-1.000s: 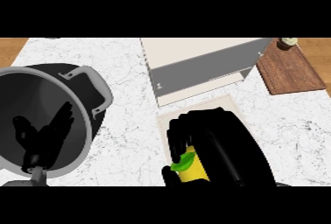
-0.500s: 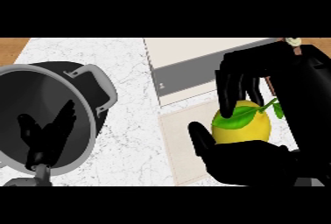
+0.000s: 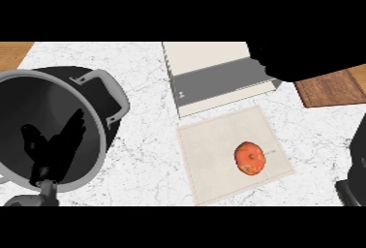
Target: Pick the lemon from the placemat and place it in the tiered shelf
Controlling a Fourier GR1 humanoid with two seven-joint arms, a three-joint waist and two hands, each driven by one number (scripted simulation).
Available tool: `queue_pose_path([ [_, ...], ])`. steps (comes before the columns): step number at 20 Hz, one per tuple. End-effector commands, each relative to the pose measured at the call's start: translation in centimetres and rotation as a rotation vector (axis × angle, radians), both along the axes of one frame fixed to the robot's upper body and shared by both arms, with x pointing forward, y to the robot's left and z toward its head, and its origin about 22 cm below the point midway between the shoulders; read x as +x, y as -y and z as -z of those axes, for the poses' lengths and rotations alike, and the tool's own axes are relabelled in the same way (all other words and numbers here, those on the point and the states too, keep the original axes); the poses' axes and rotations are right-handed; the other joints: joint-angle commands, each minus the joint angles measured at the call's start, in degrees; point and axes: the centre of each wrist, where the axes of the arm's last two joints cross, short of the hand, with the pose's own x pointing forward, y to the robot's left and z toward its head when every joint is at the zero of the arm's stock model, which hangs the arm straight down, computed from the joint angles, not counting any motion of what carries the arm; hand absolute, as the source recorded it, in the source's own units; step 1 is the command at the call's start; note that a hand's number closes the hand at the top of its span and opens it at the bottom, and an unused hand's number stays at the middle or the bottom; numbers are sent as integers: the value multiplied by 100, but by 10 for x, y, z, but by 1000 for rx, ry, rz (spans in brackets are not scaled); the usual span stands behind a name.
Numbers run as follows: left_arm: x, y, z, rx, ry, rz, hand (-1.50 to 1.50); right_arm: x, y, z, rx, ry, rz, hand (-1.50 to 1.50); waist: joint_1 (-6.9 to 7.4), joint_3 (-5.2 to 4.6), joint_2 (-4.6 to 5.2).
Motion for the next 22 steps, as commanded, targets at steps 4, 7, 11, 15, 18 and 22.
queue_pose_path([
  [4, -11, 7, 28, -27, -106, 11, 0, 51, 10, -23, -45, -73, 12, 150, 66, -76, 83],
  [7, -1, 2, 16, -34, -112, -2, 0, 58, 1, -17, -94, -97, -9, 150, 22, -72, 65],
  [11, -9, 6, 29, -26, -114, 2, 0, 78, -4, 10, -151, -81, -17, 150, 33, -73, 80],
  [15, -6, -6, 18, -15, -99, 0, 0, 102, 13, 24, -173, -77, -3, 150, 59, -70, 87],
  [18, 5, 7, 18, -16, -103, 11, 0, 112, 7, 0, -149, -69, 13, 150, 58, -73, 89],
  [22, -7, 12, 19, -19, -111, 5, 0, 131, 23, 28, -158, -48, 10, 150, 80, -69, 88],
])
